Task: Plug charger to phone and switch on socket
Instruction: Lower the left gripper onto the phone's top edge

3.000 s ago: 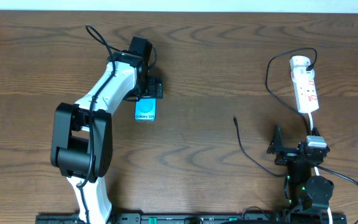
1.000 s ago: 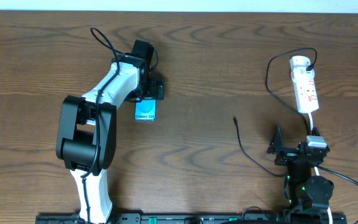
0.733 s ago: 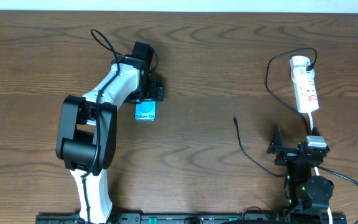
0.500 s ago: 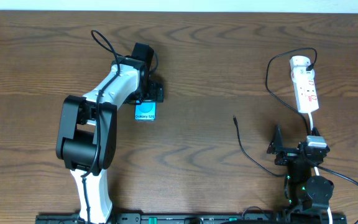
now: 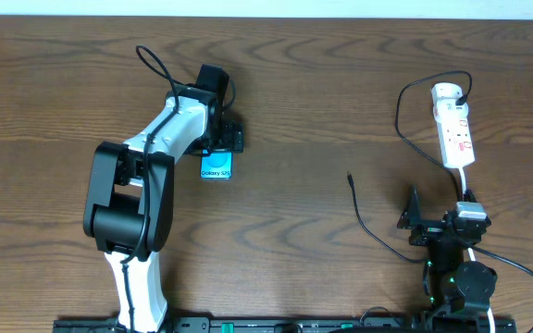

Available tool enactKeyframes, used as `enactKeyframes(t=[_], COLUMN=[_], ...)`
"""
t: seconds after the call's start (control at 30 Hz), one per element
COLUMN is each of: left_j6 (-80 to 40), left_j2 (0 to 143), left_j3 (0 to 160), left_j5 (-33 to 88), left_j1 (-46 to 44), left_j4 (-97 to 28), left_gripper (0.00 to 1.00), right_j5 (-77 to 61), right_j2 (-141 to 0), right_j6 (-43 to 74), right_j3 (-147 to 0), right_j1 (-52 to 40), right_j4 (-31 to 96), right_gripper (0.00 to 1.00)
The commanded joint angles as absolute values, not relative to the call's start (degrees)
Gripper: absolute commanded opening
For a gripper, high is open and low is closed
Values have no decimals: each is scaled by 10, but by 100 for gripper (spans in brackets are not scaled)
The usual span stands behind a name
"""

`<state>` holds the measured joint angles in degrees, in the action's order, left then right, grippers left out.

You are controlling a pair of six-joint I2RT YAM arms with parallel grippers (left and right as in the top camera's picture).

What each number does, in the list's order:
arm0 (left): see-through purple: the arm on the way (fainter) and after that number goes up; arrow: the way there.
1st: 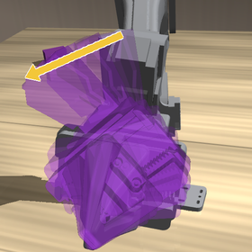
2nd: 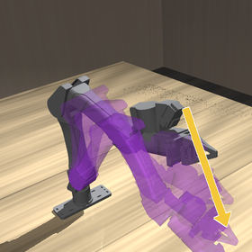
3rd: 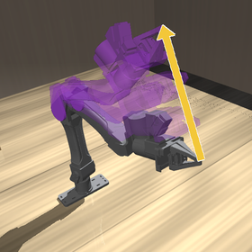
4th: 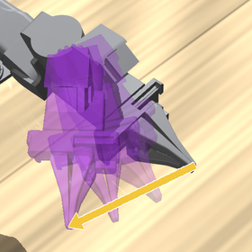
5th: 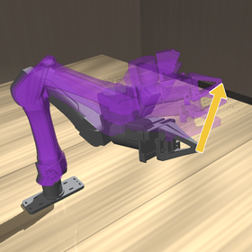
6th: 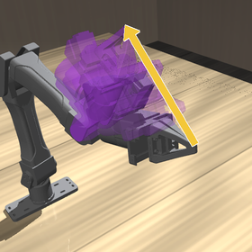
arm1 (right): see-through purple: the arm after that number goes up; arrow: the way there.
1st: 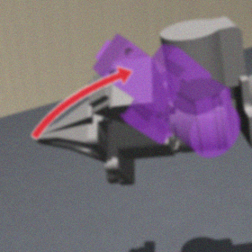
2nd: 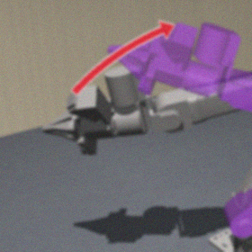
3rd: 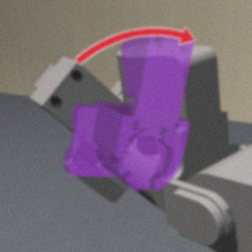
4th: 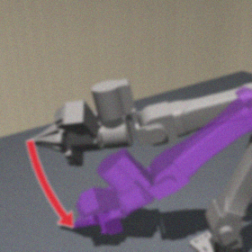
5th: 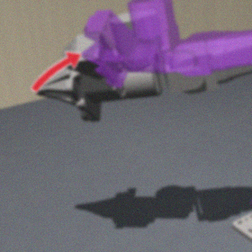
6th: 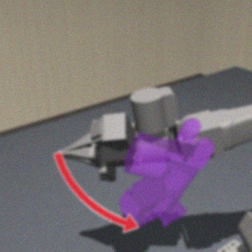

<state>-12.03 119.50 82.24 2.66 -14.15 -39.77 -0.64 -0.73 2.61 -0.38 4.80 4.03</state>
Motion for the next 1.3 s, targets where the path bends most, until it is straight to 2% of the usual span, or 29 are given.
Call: enactKeyframes(t=[0.0, 1.13, 1.27], left_j6=[-123, -123, -123], left_j2=[1199, 1199, 1199], left_j3=[816, 814, 814], left_j5=[25, 25, 25], left_j1=[-140, -140, -140], left_j4=[-398, -397, -397], left_gripper=[98, 100, 95], right_j5=[-10, -10, -10], right_j2=[-6, -6, -6], right_j6=[34, 34, 33], right_j3=[-3, -3, -3], right_j1=[51, 51, 51], right_j4=[43, 43, 43], right_gripper=[99, 99, 99])
